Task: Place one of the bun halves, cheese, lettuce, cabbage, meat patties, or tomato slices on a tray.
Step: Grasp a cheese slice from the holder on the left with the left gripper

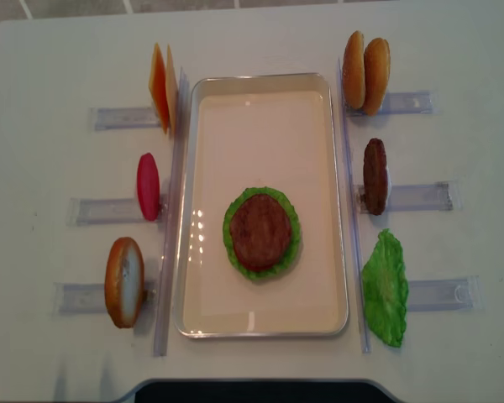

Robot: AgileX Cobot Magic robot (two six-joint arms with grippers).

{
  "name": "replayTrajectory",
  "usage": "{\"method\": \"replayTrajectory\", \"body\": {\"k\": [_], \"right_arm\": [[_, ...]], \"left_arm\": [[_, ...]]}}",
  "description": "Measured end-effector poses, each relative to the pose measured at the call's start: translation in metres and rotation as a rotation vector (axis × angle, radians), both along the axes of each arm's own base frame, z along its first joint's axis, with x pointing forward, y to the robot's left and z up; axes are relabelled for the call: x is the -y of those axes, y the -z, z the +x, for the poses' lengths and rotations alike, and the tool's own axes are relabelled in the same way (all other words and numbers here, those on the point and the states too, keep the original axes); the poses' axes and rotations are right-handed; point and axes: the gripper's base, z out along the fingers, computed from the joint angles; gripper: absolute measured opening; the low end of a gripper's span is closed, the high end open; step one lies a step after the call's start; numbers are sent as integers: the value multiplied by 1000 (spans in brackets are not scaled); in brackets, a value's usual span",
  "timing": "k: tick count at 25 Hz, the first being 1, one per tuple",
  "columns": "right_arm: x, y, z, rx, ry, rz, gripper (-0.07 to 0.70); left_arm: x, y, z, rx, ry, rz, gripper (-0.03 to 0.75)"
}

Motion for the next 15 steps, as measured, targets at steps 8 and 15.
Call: {"method": "replayTrajectory", "body": {"k": [8,15], "right_arm": [[0,0,0,0,0,0,485],[0,0,0,0,0,0,485]], "left_arm": [[0,0,0,0,0,1,555],[0,0,0,0,0,1,555]]}}
